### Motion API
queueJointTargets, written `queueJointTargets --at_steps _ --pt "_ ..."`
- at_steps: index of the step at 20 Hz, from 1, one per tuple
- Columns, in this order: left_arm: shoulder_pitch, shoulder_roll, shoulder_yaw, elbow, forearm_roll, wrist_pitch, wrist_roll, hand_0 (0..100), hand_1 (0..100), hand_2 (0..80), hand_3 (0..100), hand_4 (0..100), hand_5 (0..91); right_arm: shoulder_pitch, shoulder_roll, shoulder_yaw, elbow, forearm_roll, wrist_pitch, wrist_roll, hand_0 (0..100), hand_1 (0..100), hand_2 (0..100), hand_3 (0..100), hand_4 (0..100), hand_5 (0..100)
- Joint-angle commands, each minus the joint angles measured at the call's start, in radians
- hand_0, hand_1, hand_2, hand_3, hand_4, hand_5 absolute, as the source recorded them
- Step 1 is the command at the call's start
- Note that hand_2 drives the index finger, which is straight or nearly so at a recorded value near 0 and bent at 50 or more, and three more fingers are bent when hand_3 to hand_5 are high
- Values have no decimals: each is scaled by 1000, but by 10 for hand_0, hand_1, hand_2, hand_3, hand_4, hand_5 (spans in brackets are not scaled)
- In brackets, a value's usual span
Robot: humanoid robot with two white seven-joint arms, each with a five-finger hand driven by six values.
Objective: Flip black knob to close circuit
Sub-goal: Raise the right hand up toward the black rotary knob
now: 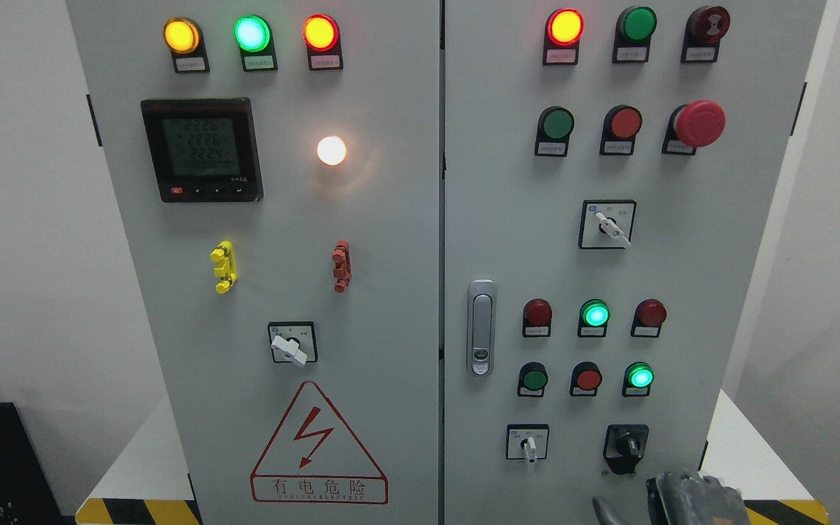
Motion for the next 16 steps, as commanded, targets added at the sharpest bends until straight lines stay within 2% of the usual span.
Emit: queueJointTargets --at_steps 1,16 --pt "1 0 0 1 -2 0 1 120 556 0 0 0 0 -26 -4 -39 46 -3 -2 4 0 0 950 1000 884 886" --pt "1 0 0 1 1 0 1 120 556 0 0 0 0 -72 -3 -34 90 0 10 1 0 0 952 1000 882 888"
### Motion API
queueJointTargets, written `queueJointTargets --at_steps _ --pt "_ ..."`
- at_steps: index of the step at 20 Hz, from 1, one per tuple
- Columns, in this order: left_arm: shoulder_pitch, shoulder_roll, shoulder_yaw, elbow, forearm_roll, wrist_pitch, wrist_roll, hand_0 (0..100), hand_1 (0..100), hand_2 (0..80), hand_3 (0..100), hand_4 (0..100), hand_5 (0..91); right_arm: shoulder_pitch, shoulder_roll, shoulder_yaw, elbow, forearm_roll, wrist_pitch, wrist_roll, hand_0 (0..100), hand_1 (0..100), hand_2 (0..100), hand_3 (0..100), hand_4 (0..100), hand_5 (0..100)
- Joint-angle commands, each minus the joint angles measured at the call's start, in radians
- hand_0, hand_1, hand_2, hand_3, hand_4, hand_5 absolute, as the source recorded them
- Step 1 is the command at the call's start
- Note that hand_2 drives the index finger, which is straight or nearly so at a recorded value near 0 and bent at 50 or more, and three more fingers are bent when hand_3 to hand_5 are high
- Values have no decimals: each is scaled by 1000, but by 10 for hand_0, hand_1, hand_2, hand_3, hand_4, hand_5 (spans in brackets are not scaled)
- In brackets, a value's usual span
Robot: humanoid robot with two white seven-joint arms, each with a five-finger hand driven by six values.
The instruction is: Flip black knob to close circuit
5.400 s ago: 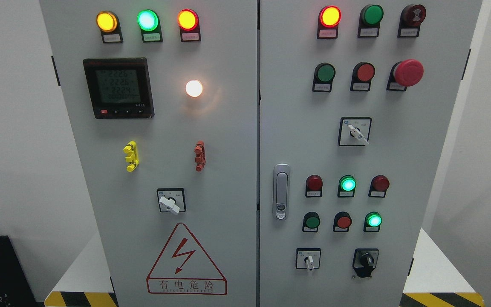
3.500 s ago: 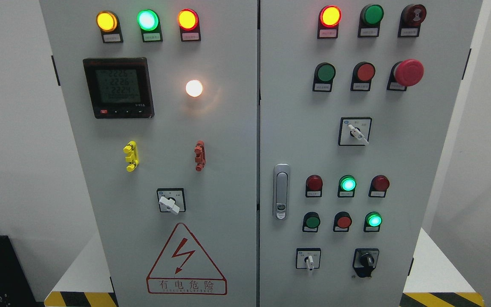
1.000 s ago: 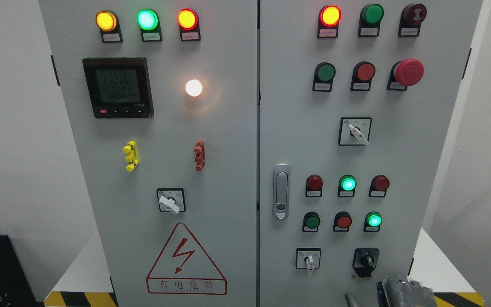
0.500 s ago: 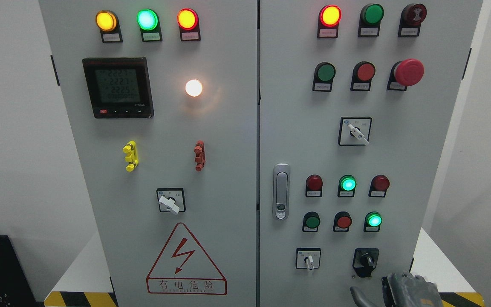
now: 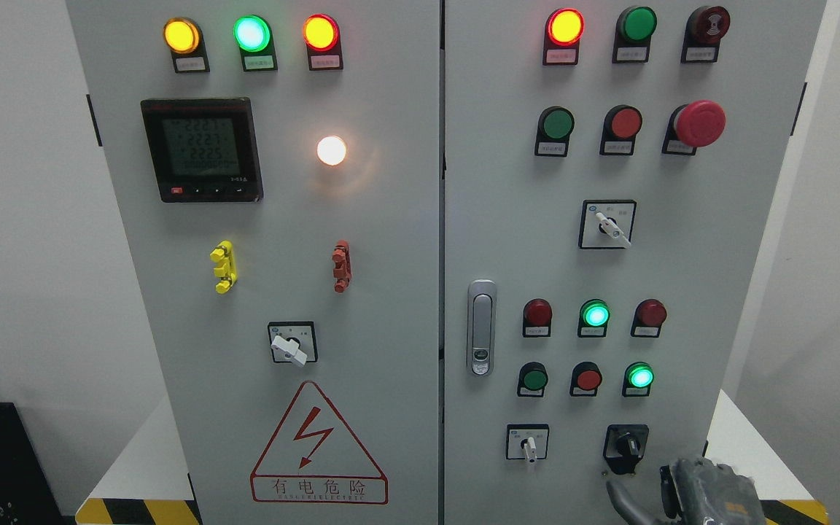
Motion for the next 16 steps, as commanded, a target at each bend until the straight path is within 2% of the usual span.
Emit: queueJointTargets --at_steps 1,6,16 --pt "0 0 0 1 -2 0 0 120 556 0 0 0 0 -25 0 -5 44 3 2 -4 0 0 952 1000 882 889" --pt "1 0 0 1 1 0 0 120 556 0 0 0 0 -50 1 -4 80 5 2 -8 0 0 953 1000 882 889" --pt "1 0 0 1 1 0 0 120 556 0 0 0 0 -50 0 -5 87 5 19 -11 0 0 953 1000 882 892"
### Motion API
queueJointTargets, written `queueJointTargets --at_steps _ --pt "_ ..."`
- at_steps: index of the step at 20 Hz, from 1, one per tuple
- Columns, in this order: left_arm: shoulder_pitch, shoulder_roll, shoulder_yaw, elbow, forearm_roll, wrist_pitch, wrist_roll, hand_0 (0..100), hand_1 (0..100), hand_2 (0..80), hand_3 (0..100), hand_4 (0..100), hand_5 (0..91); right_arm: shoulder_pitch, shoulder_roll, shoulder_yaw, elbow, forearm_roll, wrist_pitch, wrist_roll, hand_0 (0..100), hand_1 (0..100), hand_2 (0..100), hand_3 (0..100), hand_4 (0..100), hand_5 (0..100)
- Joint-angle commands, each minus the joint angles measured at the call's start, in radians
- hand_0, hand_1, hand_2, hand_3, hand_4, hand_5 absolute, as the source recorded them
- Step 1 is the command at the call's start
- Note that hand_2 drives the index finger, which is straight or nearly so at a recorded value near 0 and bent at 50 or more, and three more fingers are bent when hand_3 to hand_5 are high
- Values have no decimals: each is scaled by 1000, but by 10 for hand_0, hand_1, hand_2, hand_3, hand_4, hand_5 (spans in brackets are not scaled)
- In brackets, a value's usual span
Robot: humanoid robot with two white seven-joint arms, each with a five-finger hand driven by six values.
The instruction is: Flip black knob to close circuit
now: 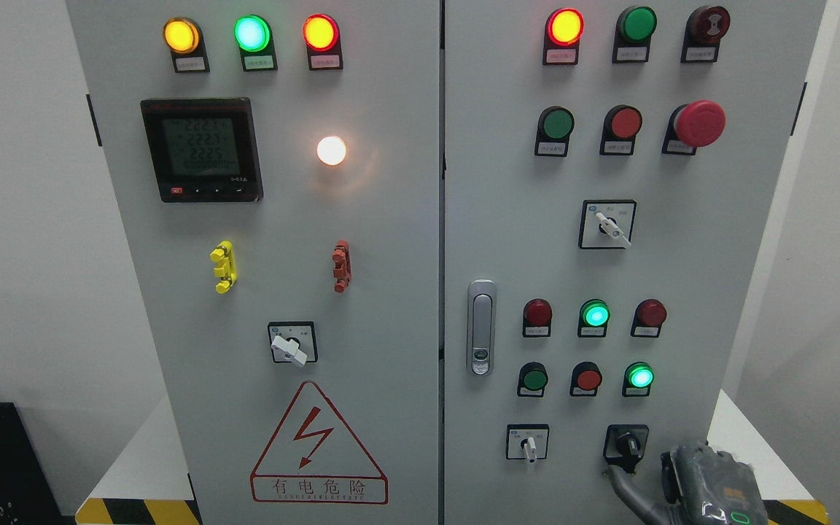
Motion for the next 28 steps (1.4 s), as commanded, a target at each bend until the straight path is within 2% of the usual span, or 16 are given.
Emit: queueJointTargets --at_steps 1,16,22,28 --pt "-1 0 0 1 1 0 1 120 556 0 0 0 0 -6 -1 -1 26 0 13 -1 0 0 953 1000 882 892" --pt "-1 0 0 1 -2 0 1 120 556 0 0 0 0 -17 1 -16 34 -7 32 1 0 0 952 1000 881 898" --pt "1 0 0 -1 -2 0 1 120 556 0 0 0 0 -15 -1 -50 34 -7 30 5 0 0 951 1000 881 899" --pt "-1 0 0 -1 1 0 1 120 556 0 0 0 0 -17 -1 -58 29 -24 30 5 0 0 951 1000 881 900"
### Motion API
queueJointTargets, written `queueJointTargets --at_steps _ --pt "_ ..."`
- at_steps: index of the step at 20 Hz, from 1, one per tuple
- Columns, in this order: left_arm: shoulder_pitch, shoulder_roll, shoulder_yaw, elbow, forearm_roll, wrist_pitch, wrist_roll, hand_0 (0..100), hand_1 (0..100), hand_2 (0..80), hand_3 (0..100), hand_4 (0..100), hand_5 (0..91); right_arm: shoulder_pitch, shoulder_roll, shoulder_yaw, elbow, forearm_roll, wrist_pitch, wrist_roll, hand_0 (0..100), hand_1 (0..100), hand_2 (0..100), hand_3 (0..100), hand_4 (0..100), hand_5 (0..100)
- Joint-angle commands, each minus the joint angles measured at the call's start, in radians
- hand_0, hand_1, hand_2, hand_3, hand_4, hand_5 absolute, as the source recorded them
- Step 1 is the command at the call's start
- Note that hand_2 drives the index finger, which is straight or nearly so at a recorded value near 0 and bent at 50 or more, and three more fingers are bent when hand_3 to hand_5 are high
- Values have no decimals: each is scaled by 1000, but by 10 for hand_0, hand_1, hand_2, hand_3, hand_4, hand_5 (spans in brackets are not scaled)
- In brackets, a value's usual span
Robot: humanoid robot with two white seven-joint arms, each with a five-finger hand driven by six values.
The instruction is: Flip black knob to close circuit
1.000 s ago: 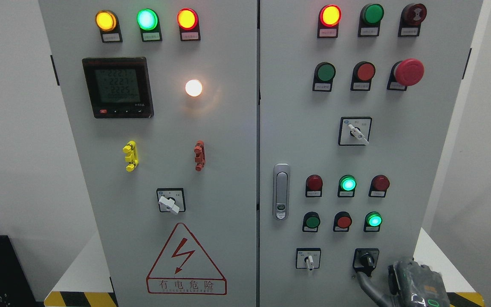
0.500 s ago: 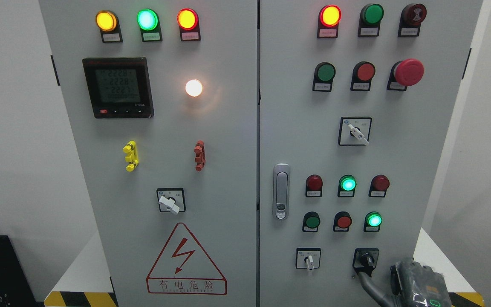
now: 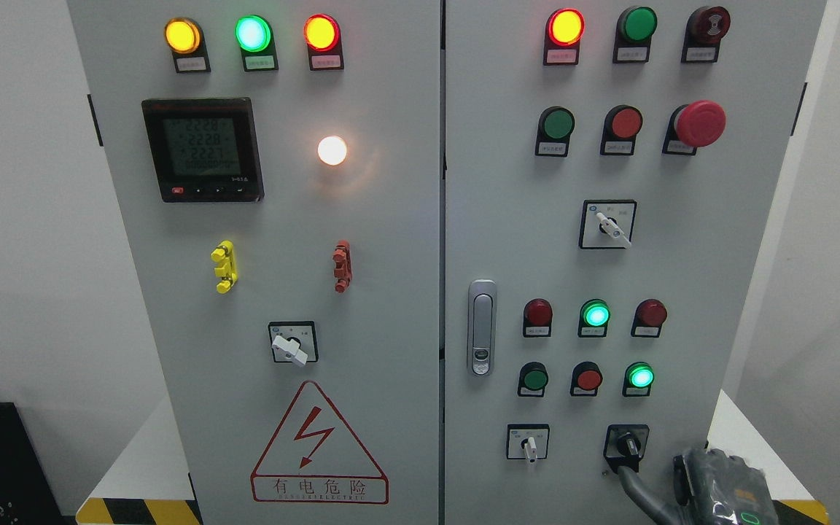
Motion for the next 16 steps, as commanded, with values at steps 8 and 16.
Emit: queueJointTargets --at_steps 8,16 --pt "1 0 0 1 1 0 0 120 556 0 0 0 0 -1 -1 -25 -5 -20 3 -2 0 0 949 1000 881 901" --pt "-1 0 0 1 1 0 0 120 556 0 0 0 0 -1 -1 -25 -4 -26 9 -3 0 0 948 1000 885 903"
